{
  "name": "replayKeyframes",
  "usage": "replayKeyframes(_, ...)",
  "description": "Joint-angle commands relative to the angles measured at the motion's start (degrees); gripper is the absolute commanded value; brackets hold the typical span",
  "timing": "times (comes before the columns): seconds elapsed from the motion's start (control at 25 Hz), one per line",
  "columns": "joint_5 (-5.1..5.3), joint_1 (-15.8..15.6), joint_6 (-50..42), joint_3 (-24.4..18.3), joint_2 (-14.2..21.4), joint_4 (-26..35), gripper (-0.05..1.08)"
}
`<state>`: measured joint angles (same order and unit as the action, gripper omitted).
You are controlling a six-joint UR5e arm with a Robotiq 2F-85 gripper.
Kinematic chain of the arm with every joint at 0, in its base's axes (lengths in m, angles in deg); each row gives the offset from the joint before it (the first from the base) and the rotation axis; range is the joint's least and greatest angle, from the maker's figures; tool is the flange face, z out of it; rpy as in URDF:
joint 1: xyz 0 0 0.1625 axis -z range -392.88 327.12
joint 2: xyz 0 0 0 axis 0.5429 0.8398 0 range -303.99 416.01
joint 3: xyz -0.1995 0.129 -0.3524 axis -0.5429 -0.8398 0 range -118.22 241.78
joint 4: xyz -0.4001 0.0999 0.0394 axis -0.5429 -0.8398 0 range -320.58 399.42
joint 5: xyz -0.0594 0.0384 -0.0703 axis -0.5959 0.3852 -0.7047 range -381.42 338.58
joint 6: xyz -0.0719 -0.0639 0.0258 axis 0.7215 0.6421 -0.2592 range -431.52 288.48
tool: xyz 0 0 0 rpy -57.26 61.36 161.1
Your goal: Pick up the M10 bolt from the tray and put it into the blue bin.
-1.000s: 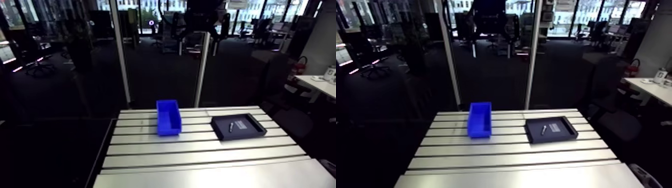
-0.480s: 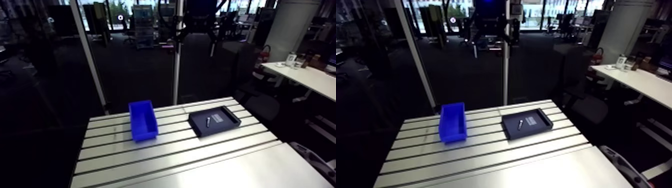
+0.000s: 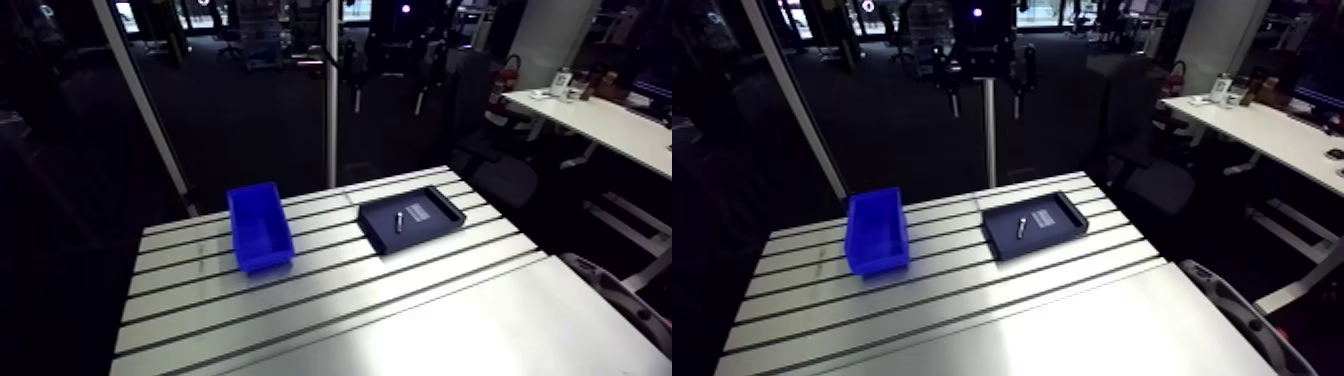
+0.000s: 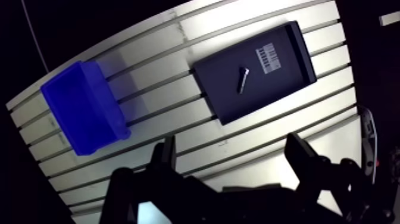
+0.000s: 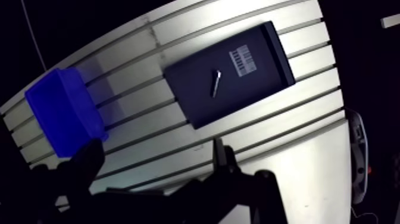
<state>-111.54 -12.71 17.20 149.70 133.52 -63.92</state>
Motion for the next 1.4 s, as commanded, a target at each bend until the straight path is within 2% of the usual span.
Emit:
replayKeyframes(0.04,-0.02,1.6,-1.4,2.2,-2.7,-5.1,0.01)
replayKeyframes(0.56,-0.37,3.8,-2.5,7.6,-6.5,-11.6,0.01)
replayKeyframes(0.84,-0.81,5.1,-2.5,9.3,-7.9,-12.9,0.01)
replayKeyframes(1.16,-0.81,5.3,-2.5,10.5,-11.3,-13.7,0.01)
replayKeyframes(1.4,-1.07,5.5,-2.4,12.1,-12.3,-16.3,0.01)
